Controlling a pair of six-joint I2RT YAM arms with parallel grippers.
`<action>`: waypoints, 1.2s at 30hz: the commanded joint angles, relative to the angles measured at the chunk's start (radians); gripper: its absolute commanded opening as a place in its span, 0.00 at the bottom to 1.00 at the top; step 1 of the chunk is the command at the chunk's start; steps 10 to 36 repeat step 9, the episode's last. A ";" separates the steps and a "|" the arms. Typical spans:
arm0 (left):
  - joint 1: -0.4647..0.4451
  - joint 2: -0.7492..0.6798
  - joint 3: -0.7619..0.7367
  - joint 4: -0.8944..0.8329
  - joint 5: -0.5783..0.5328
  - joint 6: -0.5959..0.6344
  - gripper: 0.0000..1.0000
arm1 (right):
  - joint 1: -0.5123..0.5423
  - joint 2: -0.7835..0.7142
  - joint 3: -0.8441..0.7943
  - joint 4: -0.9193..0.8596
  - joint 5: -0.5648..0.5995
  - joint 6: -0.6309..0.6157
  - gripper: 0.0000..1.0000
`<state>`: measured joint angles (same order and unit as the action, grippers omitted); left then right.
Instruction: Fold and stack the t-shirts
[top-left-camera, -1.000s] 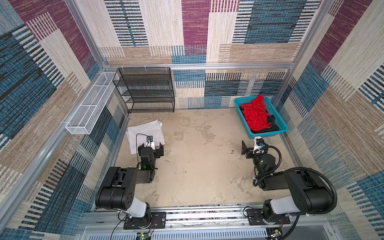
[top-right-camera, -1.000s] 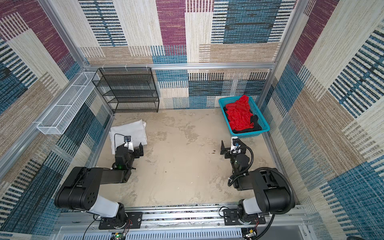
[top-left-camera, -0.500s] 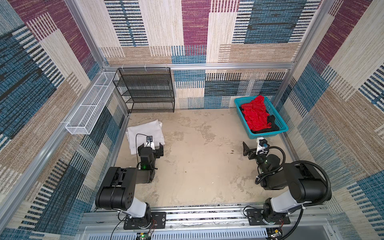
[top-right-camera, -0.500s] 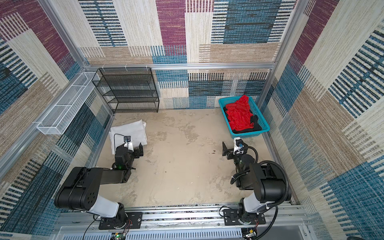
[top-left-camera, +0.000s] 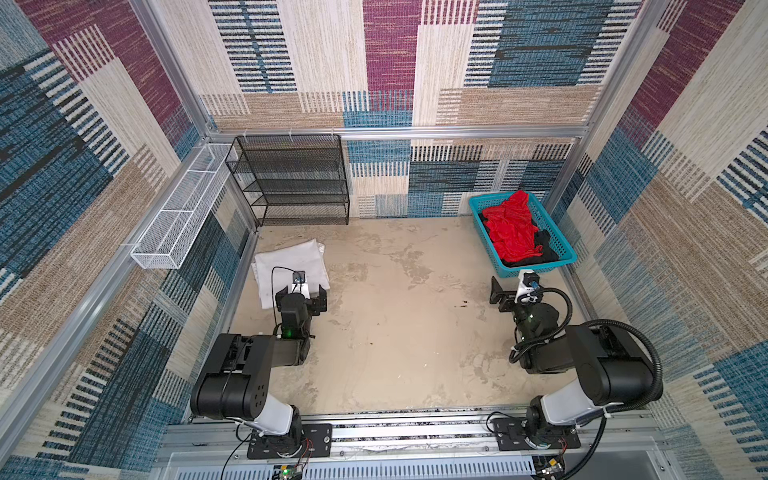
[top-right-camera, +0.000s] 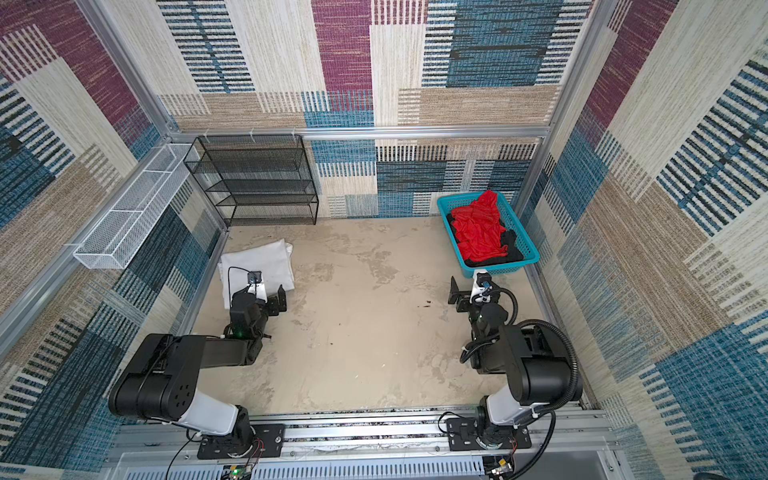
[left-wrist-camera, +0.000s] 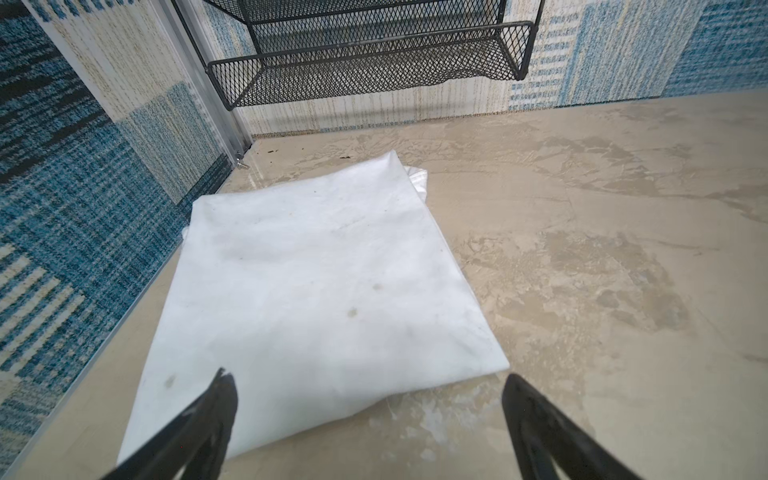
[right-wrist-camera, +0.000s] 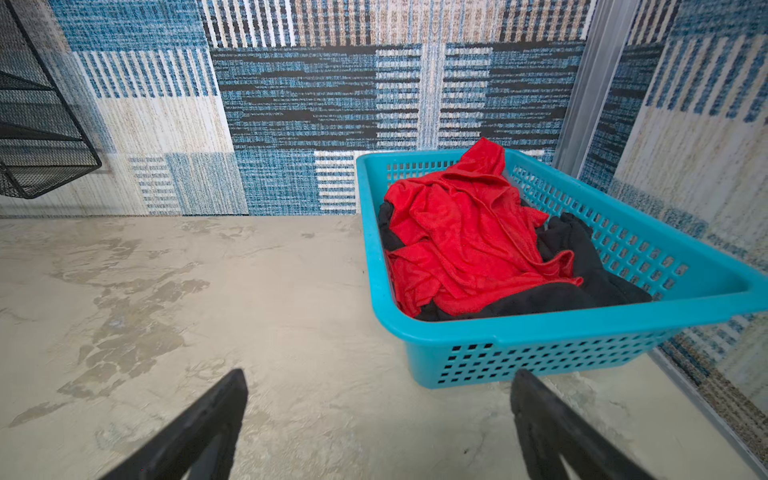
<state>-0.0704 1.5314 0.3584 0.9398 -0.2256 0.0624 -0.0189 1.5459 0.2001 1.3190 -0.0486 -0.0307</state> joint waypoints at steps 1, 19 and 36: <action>0.002 0.003 0.010 -0.013 0.008 -0.016 0.99 | 0.001 0.006 0.011 0.002 -0.015 0.002 0.99; 0.004 0.002 0.014 -0.017 0.010 -0.015 0.99 | 0.001 0.001 -0.001 0.022 -0.016 0.000 0.99; 0.004 0.002 0.014 -0.017 0.010 -0.015 0.99 | 0.001 0.001 -0.001 0.022 -0.016 0.000 0.99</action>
